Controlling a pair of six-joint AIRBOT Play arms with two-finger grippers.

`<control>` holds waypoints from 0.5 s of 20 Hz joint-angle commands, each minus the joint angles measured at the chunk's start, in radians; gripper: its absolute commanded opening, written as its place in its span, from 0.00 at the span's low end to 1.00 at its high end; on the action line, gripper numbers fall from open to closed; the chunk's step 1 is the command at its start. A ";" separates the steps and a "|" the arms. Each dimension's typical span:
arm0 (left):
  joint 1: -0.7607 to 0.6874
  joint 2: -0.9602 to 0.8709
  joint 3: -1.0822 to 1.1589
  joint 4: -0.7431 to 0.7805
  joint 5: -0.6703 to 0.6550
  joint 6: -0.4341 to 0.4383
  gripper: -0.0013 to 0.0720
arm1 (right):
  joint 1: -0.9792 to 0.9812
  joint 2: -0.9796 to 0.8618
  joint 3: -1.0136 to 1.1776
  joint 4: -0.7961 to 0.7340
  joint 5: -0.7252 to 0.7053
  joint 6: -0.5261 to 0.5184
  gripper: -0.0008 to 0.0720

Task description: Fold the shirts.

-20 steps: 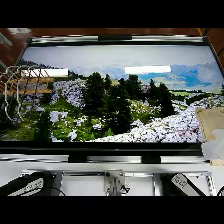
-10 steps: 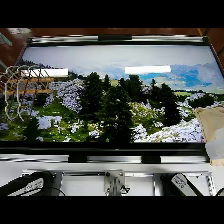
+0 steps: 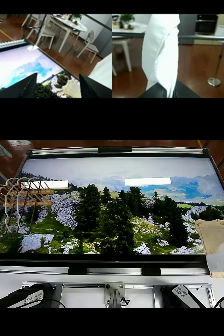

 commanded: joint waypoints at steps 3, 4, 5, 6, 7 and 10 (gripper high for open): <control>0.000 0.000 0.001 0.003 -0.018 0.000 0.84 | -0.185 -0.014 -0.001 0.121 0.017 0.016 0.11; 0.000 0.000 0.001 0.010 -0.018 0.000 0.84 | -0.200 -0.014 -0.001 0.150 0.021 0.014 0.17; 0.000 0.000 0.001 0.020 -0.018 0.000 0.84 | -0.205 -0.011 0.000 0.182 0.033 0.013 0.52; 0.000 0.000 0.001 0.035 -0.018 0.000 0.84 | -0.204 -0.009 0.000 0.231 0.058 0.005 0.84; 0.000 0.000 0.001 0.056 -0.019 0.000 0.84 | -0.204 -0.005 0.000 0.297 0.108 -0.038 0.86; 0.000 -0.001 0.000 0.166 -0.060 -0.009 0.84 | -0.204 -0.001 -0.001 0.357 0.364 -0.195 0.86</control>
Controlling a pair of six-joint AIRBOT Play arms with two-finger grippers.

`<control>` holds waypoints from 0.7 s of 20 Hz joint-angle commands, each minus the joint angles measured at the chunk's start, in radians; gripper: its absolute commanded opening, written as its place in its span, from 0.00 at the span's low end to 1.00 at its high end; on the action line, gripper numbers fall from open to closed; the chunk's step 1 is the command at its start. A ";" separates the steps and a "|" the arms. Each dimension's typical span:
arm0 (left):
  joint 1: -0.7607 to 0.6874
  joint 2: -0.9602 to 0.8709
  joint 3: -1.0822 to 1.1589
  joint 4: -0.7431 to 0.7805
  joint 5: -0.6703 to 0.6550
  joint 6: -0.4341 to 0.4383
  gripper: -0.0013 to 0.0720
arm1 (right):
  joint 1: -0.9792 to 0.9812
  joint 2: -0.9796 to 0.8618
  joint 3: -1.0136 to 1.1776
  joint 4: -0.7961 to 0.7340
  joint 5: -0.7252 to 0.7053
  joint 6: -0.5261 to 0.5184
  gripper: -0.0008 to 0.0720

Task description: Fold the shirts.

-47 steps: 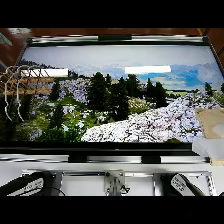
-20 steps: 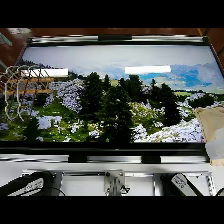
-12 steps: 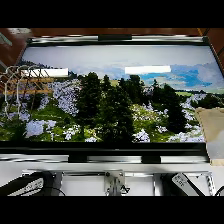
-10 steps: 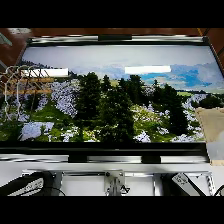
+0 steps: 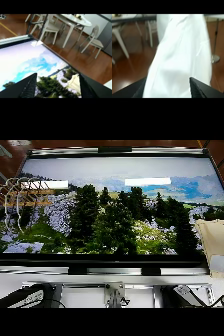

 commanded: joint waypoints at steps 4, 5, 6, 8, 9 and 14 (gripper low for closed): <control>0.000 -0.010 0.000 0.288 -0.114 -0.097 0.84 | -0.011 0.014 -0.064 0.098 0.568 -0.161 0.86; 0.000 -0.013 0.000 0.334 -0.129 -0.112 0.84 | -0.011 0.029 -0.092 0.122 0.607 -0.169 0.86; 0.000 -0.015 0.000 0.380 -0.146 -0.122 0.84 | -0.011 0.050 -0.133 0.159 0.621 -0.186 0.86; 0.000 -0.024 0.000 0.444 -0.179 -0.122 0.84 | -0.011 0.109 -0.262 0.266 0.642 -0.209 0.86; 0.000 -0.032 0.000 0.461 -0.192 -0.122 0.84 | -0.011 0.145 -0.349 0.324 0.649 -0.209 0.86; 0.000 -0.071 -0.054 0.473 -0.199 -0.122 0.84 | -0.010 0.341 -0.799 0.504 0.595 -0.209 0.86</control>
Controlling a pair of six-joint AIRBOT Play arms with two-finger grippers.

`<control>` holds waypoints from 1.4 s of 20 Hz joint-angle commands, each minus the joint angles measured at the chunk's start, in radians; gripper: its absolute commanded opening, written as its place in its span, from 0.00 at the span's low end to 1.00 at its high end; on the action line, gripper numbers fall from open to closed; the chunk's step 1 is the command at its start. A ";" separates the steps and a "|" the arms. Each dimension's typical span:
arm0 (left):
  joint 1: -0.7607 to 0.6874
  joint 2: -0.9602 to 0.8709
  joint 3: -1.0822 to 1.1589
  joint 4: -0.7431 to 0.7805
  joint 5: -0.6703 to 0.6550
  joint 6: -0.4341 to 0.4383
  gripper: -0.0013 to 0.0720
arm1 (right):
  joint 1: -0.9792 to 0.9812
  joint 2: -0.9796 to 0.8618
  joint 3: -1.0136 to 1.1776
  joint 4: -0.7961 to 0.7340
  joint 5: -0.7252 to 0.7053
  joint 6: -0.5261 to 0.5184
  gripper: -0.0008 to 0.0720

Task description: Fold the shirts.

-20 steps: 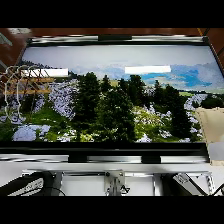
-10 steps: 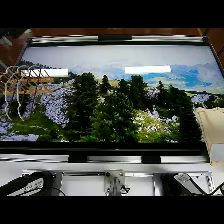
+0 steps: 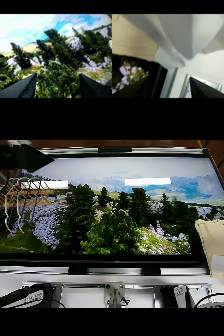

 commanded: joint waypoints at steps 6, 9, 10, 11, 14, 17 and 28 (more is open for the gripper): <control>0.000 -0.050 -0.146 0.052 -0.013 -0.005 0.84 | 0.002 0.215 -0.535 0.452 -0.086 -0.088 0.85; -0.013 -0.050 -0.222 0.099 -0.013 -0.015 0.57 | 0.188 0.214 -0.555 0.549 -0.245 -0.087 0.85; -0.031 -0.053 -0.245 0.152 -0.010 -0.052 0.57 | 0.311 0.204 -0.555 0.547 -0.337 -0.069 0.85; -0.056 -0.059 -0.261 0.219 -0.011 -0.092 0.57 | 0.440 0.183 -0.555 0.548 -0.434 -0.037 0.85; -0.148 -0.086 -0.267 0.344 -0.004 -0.199 0.57 | 0.848 0.048 -0.541 0.546 -0.757 0.056 0.85; -0.257 -0.114 -0.267 0.465 0.050 -0.266 0.57 | 1.143 -0.163 -0.411 0.459 -0.912 0.072 0.85; -0.330 -0.252 -0.267 0.653 0.037 -0.419 0.89 | 1.389 -0.544 0.045 -0.066 -0.416 0.159 0.85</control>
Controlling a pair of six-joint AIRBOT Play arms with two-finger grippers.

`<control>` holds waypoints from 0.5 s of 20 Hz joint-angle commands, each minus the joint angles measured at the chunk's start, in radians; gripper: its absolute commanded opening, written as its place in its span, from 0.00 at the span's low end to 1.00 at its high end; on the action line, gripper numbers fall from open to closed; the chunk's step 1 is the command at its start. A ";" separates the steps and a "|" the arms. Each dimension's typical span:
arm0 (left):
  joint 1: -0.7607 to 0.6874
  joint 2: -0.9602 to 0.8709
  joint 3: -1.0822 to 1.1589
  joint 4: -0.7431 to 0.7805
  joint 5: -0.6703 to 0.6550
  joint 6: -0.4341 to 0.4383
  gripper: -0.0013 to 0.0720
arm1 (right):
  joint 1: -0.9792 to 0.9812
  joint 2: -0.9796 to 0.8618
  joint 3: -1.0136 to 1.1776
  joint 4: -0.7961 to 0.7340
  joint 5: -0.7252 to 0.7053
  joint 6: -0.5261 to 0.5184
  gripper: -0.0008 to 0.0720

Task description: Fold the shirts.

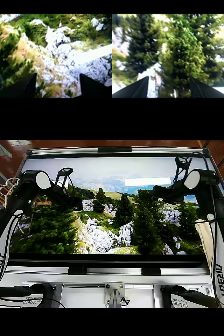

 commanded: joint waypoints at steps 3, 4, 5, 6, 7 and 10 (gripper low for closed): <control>-0.006 -0.015 0.000 0.023 0.021 -0.010 0.89 | 0.025 -0.030 0.037 -0.074 0.080 0.013 0.85; -0.006 -0.015 0.000 0.023 0.021 -0.010 0.89 | 0.025 -0.030 0.037 -0.074 0.080 0.013 0.85; -0.006 -0.015 0.000 0.023 0.020 -0.010 0.89 | 0.025 -0.030 0.036 -0.074 0.080 0.013 0.85; -0.006 -0.015 0.000 0.023 0.017 -0.010 0.89 | 0.025 -0.030 0.036 -0.074 0.080 0.013 0.85; -0.006 -0.015 0.000 0.023 0.017 -0.010 0.89 | 0.025 -0.030 0.037 -0.074 0.080 0.013 0.85; -0.006 -0.015 0.000 0.023 0.017 -0.010 0.89 | 0.025 -0.030 0.036 -0.074 0.080 0.013 0.85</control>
